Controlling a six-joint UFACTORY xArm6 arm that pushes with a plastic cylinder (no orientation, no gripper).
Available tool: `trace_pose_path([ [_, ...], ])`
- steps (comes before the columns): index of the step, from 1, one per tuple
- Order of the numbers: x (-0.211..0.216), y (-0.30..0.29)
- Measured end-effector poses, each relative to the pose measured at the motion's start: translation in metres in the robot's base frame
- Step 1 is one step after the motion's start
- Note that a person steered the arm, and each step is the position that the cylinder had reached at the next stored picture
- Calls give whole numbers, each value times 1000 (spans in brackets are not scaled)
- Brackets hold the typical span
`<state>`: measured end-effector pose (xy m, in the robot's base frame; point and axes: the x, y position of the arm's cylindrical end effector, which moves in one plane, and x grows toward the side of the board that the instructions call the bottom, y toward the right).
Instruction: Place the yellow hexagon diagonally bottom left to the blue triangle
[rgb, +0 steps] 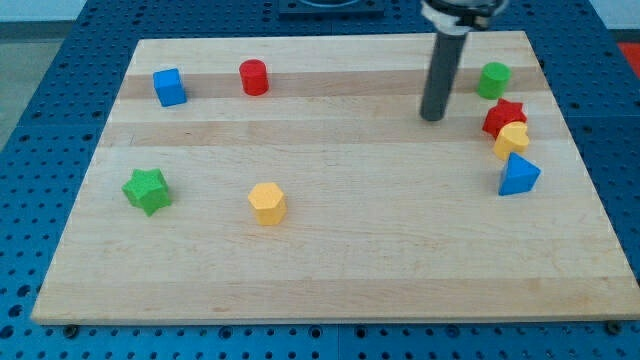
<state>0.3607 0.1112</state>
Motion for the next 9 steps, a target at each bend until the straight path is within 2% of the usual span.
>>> trace_pose_path([
  [2,1,-100],
  [3,19,-154],
  [4,49,-220],
  [5,112,-259],
  [6,146,-261],
  [7,144,-259],
  [9,115,-173],
])
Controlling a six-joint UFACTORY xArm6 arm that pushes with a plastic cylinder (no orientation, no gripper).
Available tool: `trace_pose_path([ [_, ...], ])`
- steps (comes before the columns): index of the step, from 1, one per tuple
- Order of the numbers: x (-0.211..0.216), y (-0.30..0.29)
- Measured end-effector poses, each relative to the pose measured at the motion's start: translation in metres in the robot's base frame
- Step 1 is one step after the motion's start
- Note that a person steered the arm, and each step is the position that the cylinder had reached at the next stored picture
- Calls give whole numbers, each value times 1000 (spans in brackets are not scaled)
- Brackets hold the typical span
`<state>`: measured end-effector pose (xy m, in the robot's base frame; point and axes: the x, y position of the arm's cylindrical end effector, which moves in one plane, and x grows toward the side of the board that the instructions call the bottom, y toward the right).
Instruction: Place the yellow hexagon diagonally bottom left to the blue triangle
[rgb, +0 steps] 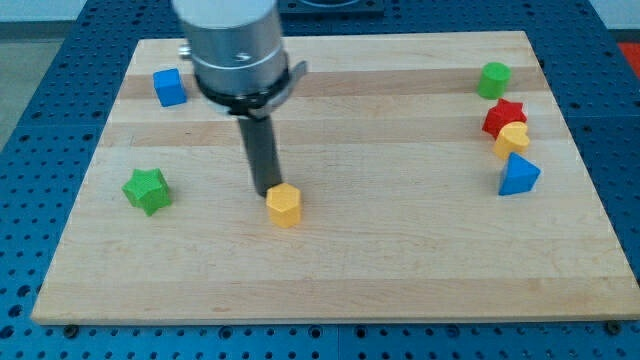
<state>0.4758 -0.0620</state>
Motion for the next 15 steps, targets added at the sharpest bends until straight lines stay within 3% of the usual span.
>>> trace_pose_path([
  [2,0,81],
  [3,-11,62],
  [6,-12,-95],
  [7,30,-102],
  [8,31,-102],
  [10,31,-19],
  [12,31,26],
  [15,31,191],
])
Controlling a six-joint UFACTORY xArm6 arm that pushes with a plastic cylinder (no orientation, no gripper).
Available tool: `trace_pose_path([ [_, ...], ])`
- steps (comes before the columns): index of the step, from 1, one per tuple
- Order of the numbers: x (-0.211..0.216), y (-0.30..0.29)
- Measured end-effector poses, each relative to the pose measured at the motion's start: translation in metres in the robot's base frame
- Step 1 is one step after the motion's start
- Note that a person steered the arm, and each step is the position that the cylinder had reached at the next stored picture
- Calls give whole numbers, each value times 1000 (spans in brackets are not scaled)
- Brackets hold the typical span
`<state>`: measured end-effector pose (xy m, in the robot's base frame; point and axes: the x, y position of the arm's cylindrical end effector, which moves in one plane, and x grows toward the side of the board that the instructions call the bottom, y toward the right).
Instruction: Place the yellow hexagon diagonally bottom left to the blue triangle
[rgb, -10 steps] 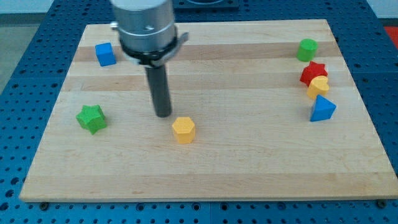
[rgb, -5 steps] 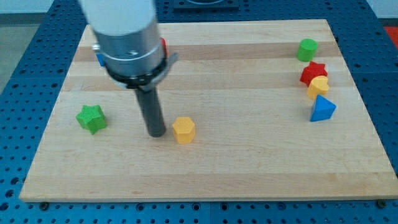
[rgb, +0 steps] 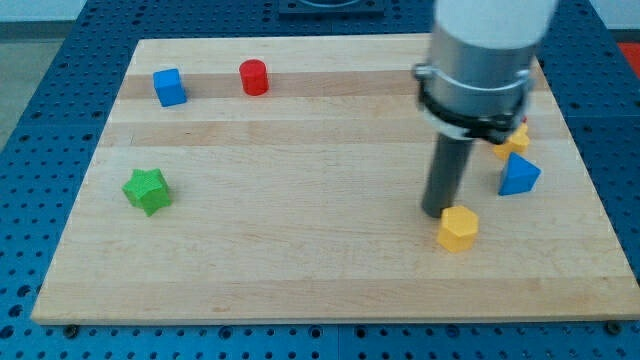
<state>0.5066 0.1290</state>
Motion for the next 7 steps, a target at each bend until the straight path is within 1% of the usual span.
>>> trace_pose_path([
  [1,0,50],
  [2,0,53],
  [4,0,-41],
  [5,20,-59],
  [6,44,-35],
  [7,32,-19],
])
